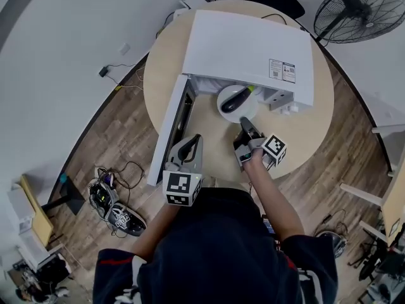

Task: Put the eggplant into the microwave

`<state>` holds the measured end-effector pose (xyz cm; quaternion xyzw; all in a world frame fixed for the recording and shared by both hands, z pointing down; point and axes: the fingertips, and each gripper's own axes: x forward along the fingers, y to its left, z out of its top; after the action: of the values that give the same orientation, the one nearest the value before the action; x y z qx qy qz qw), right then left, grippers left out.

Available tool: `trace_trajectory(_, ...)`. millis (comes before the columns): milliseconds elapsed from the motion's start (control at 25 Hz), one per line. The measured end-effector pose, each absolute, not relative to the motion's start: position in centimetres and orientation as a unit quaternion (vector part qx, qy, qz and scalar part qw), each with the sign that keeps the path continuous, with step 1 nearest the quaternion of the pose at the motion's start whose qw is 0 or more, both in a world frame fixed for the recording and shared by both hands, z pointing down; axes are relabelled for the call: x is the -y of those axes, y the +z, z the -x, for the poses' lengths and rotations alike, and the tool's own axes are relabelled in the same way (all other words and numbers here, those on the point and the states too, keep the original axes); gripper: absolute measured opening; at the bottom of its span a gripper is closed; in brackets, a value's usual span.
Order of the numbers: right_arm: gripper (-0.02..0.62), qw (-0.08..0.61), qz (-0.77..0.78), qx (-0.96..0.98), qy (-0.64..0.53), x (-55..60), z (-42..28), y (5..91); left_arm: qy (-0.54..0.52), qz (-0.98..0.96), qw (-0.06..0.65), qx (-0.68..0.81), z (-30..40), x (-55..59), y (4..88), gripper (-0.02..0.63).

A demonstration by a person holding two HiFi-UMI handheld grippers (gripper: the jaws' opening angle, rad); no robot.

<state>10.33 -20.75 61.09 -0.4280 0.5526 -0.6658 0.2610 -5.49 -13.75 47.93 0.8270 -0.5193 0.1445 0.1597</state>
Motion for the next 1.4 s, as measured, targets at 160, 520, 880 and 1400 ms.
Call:
trace_trajectory(160, 0.021, 0.274, 0.43, -0.542, -0.668, 22.5, -10.1, 61.9, 0.149, -0.829, 0.165, 0.513, 5.3, 14.0, 48.2, 0.017)
trace_trajectory(520, 0.021, 0.296, 0.433, -0.523, -0.672, 25.2, -9.6, 63.1, 0.156, -0.825, 0.169, 0.516, 5.7, 15.0, 48.7, 0.017)
trace_trajectory(880, 0.021, 0.294, 0.445, -0.511, -0.674, 26.4, -9.5, 64.6, 0.159, -0.822, 0.175, 0.518, 6.1, 15.9, 49.2, 0.017)
trace_trajectory(1400, 0.021, 0.304, 0.452, -0.493, -0.678, 28.1, -9.6, 65.9, 0.162, -0.82, 0.182, 0.518, 6.0, 15.8, 49.5, 0.017)
